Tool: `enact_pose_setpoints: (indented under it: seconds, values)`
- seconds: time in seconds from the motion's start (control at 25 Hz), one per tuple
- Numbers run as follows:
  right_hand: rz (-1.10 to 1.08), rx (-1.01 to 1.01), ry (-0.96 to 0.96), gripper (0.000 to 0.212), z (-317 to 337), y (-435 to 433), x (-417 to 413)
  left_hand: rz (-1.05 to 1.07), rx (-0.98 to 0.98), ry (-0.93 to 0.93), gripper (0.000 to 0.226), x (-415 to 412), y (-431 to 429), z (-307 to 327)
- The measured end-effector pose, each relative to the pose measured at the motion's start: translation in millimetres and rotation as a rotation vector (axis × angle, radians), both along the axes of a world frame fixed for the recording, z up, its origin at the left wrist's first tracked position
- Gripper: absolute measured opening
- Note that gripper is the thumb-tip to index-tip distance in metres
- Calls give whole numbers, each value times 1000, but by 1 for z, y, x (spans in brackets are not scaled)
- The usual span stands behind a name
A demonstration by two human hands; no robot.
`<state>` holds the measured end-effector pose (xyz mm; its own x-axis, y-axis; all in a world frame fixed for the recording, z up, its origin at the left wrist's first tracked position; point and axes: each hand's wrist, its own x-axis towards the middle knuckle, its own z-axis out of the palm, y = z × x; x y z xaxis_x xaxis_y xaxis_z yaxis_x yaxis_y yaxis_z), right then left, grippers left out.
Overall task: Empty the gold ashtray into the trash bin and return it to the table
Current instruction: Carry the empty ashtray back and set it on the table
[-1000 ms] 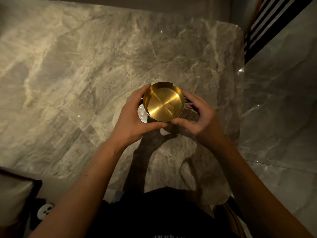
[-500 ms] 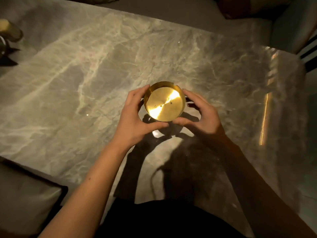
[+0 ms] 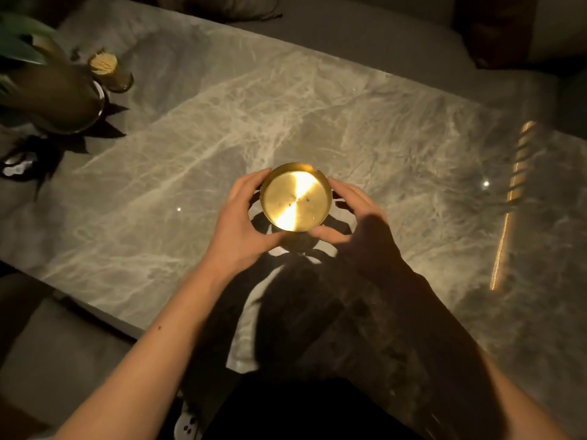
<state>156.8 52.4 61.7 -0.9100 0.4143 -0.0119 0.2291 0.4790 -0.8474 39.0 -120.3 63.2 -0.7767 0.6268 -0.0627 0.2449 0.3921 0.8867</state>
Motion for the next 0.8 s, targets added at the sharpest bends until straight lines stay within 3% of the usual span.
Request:
enact_pose_setpoints:
  seconds: [0.28, 0.4, 0.56, 0.72, 0.8]
  values:
    - [77, 13, 72, 73, -11, -10, -25, 97, -1, 16, 98, -8, -21, -3]
    - [110, 19, 10, 74, -17, -30, -42, 127, -24, 7, 97, -21, -43, -9]
    - [201, -49, -5, 73, -21, -81, -89, 198, -8, -33, 102, -58, -97, -20]
    - [221, -58, -83, 74, -22, -152, -151, 156, -41, 88, 97, -112, -172, -31]
    - [232, -94, -106, 74, -21, -187, -175, 180, -23, 59, 101, -137, -210, -32]
